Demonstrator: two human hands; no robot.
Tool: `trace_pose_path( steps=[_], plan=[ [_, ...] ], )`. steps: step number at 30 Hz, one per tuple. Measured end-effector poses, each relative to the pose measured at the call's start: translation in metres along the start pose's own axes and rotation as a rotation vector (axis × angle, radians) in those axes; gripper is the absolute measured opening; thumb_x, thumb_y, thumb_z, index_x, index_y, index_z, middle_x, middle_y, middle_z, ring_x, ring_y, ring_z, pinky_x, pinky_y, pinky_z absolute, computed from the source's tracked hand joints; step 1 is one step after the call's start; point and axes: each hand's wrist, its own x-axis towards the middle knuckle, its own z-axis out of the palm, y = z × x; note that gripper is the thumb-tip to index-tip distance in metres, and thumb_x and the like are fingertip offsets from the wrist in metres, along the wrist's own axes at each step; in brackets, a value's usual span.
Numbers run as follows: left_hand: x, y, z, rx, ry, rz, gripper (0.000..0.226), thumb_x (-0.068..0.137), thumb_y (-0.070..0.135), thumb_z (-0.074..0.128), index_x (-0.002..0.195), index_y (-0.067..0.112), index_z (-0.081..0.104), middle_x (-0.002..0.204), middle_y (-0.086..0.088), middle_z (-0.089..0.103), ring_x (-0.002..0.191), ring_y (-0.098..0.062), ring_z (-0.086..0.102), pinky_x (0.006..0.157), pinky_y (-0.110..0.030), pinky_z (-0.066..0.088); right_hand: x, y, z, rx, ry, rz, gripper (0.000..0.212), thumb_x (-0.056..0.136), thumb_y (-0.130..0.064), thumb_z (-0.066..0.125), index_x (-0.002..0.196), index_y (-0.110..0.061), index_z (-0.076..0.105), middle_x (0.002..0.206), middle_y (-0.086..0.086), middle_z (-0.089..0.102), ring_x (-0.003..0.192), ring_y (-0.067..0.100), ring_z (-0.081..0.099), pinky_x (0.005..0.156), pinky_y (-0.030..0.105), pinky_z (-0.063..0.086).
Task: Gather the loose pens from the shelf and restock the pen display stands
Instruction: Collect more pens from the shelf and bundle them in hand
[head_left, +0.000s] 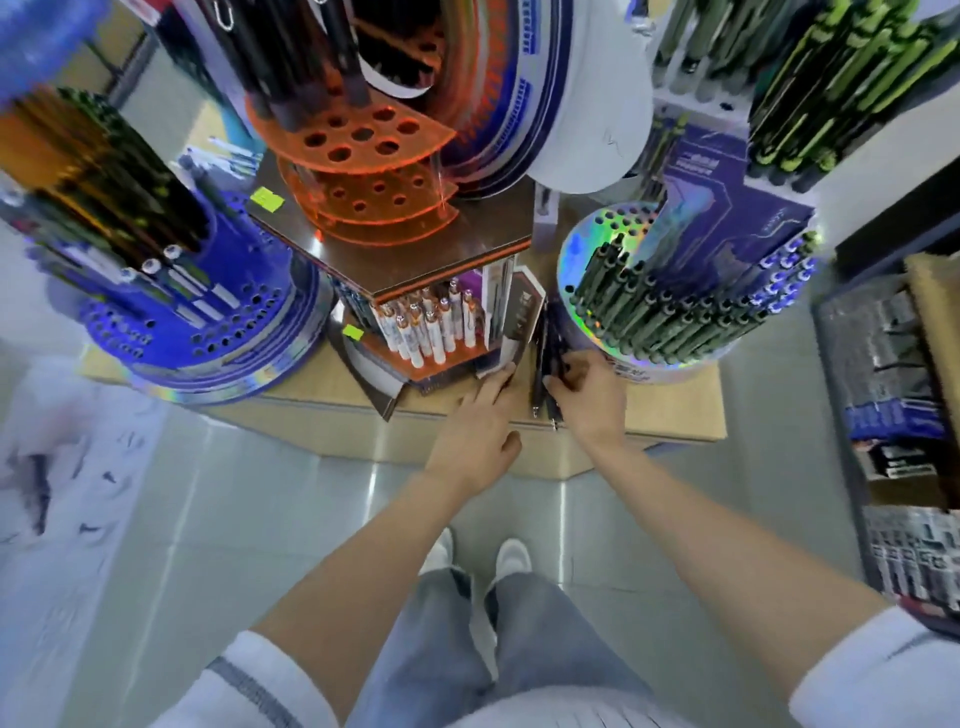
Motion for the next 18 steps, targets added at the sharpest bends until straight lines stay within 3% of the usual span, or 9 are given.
trace_pose_path(
  steps=[3, 5, 8, 11, 14, 18],
  plan=[
    [-0.001, -0.003, -0.003, -0.076, 0.045, 0.002, 0.055, 0.084, 0.013, 0.057, 0.137, 0.008, 0.046, 0.153, -0.009, 0.031, 0.135, -0.03, 0.037, 0.108, -0.041, 0.036, -0.008, -0.002, -0.004, 0.077, -0.019, -0.128, 0.021, 0.082, -0.012, 0.072, 0.1, -0.015, 0.062, 0.078, 0.003, 0.065, 0.075, 0.025, 0.063, 0.074, 0.036, 0.05],
    [-0.006, -0.007, -0.005, -0.115, 0.11, 0.001, 0.047, 0.082, 0.01, 0.058, 0.129, 0.009, 0.056, 0.141, -0.011, 0.046, 0.124, -0.032, 0.047, 0.103, -0.043, 0.041, -0.017, -0.008, -0.009, 0.107, -0.056, -0.229, 0.016, 0.085, -0.012, 0.069, 0.095, -0.021, 0.061, 0.074, -0.002, 0.063, 0.071, 0.02, 0.061, 0.071, 0.032, 0.048],
    [-0.025, -0.018, -0.012, -0.138, 0.25, -0.034, 0.031, 0.081, 0.01, 0.058, 0.112, 0.013, 0.066, 0.113, -0.007, 0.062, 0.104, -0.029, 0.058, 0.082, -0.041, 0.051, -0.036, -0.019, -0.004, 0.103, -0.185, -0.318, 0.009, 0.089, -0.012, 0.064, 0.089, -0.021, 0.063, 0.073, -0.004, 0.065, 0.067, 0.013, 0.058, 0.069, 0.027, 0.046],
    [-0.057, -0.04, -0.022, -0.171, 0.341, -0.202, 0.024, 0.087, 0.016, 0.056, 0.109, 0.017, 0.065, 0.101, -0.002, 0.066, 0.092, -0.026, 0.062, 0.068, -0.036, 0.05, -0.056, -0.035, 0.019, 0.003, -0.321, -0.386, 0.009, 0.088, -0.015, 0.065, 0.083, -0.022, 0.063, 0.065, -0.008, 0.061, 0.059, 0.003, 0.054, 0.063, 0.022, 0.044],
    [-0.098, -0.079, -0.032, -0.233, 0.37, -0.404, 0.023, 0.088, 0.02, 0.056, 0.109, 0.022, 0.064, 0.097, -0.001, 0.066, 0.091, -0.023, 0.063, 0.072, -0.035, 0.049, -0.079, -0.061, 0.06, -0.074, -0.465, -0.485, 0.014, 0.086, -0.014, 0.066, 0.083, -0.027, 0.061, 0.065, -0.012, 0.057, 0.058, -0.001, 0.051, 0.061, 0.019, 0.042],
    [-0.167, -0.149, -0.046, -0.276, 0.435, -0.603, 0.022, 0.088, 0.016, 0.056, 0.107, 0.018, 0.065, 0.099, -0.005, 0.066, 0.093, -0.029, 0.063, 0.079, -0.038, 0.05, -0.117, -0.107, 0.137, -0.159, -0.656, -0.614, 0.011, 0.081, -0.024, 0.061, 0.089, -0.031, 0.062, 0.07, -0.013, 0.059, 0.062, 0.006, 0.056, 0.066, 0.037, 0.053]
  ],
)
